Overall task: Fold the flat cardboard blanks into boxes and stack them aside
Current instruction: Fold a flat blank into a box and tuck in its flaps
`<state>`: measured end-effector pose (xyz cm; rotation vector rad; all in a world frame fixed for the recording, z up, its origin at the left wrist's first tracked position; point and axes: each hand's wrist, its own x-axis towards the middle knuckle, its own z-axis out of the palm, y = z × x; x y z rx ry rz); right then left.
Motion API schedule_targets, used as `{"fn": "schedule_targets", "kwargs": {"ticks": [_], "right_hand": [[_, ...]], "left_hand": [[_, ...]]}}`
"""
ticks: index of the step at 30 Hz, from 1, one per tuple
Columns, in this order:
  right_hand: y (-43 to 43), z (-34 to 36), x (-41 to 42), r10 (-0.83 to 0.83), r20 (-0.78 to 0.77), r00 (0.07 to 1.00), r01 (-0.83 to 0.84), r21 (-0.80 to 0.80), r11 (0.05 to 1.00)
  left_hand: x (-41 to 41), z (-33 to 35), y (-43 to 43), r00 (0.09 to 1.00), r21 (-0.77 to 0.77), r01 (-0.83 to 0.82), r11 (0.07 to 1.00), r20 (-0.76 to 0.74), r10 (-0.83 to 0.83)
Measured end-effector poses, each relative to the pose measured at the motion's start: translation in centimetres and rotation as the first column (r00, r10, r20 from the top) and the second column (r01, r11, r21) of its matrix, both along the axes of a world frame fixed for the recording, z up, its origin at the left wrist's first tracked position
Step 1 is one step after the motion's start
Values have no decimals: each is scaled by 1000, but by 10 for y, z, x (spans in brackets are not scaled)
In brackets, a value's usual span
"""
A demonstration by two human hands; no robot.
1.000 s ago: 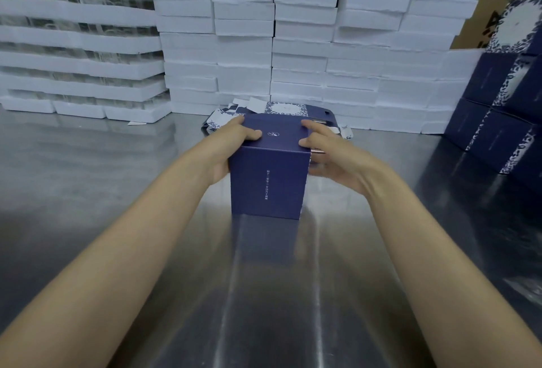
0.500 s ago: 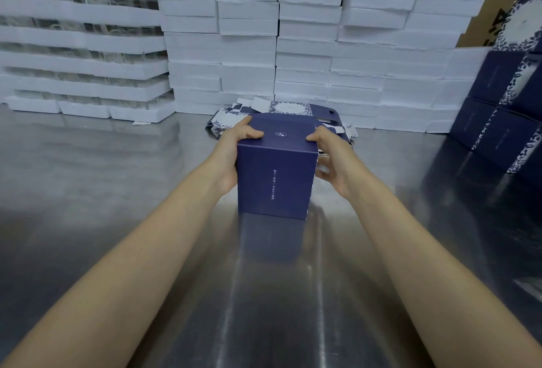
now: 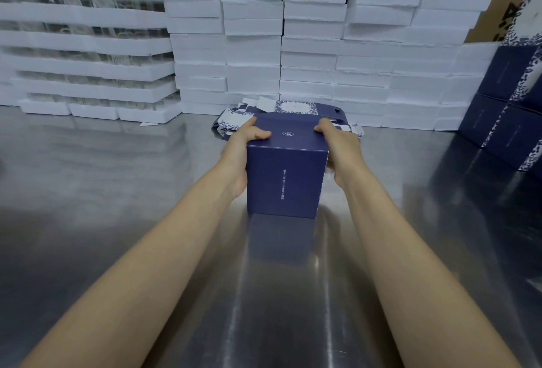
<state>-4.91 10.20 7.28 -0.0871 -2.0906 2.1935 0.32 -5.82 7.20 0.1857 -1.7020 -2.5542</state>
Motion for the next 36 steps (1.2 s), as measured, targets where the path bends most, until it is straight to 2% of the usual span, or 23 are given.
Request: {"fn": "schedule_targets", "kwargs": {"ticks": [4, 11, 15, 19, 24, 26, 28, 30, 31, 33, 34, 36], "right_hand": [[-4, 1, -3, -77, -10, 997, 77, -3, 997], [-5, 5, -7, -112, -20, 994, 112, 5, 994], [-4, 9, -9, -77, -2, 997, 77, 51, 996], [3, 10, -6, 10, 48, 999, -9, -14, 1000], [24, 13, 0, 129, 110, 986, -134, 38, 990], [31, 16, 1, 167, 122, 978, -177, 82, 981], [32, 20, 1, 163, 113, 980, -180, 159, 971], [30, 27, 2, 138, 102, 985, -159, 231, 960], [29, 30, 3, 141, 107, 984, -165, 266, 950], [28, 37, 6, 186, 135, 973, -222, 338, 915], [28, 40, 9, 216, 149, 965, -257, 365, 895], [31, 47, 14, 271, 159, 949, -313, 423, 850]], "left_hand": [[1, 0, 0, 1000, -1, 4, 1000, -8, -4], [0, -1, 0, 1000, 5, -11, 1000, -10, 11], [0, 0, 2, 999, -1, -36, 999, -6, 36], [-2, 0, 1, 999, -22, -49, 999, 1, 49], [0, 4, -7, 999, -87, 27, 996, 23, -25], [1, 8, -10, 993, -109, -114, 988, 30, 117], [2, 18, -13, 922, -27, -385, 922, 31, 386], [2, 31, -17, 855, 1, -519, 855, -15, 519], [1, 35, -18, 855, -69, -519, 852, -28, 518], [2, 42, -12, 900, -339, -405, 849, 15, 435], [3, 42, -8, 926, -487, -302, 820, 55, 374], [4, 40, -1, 952, -705, -157, 692, 78, 295]]}}
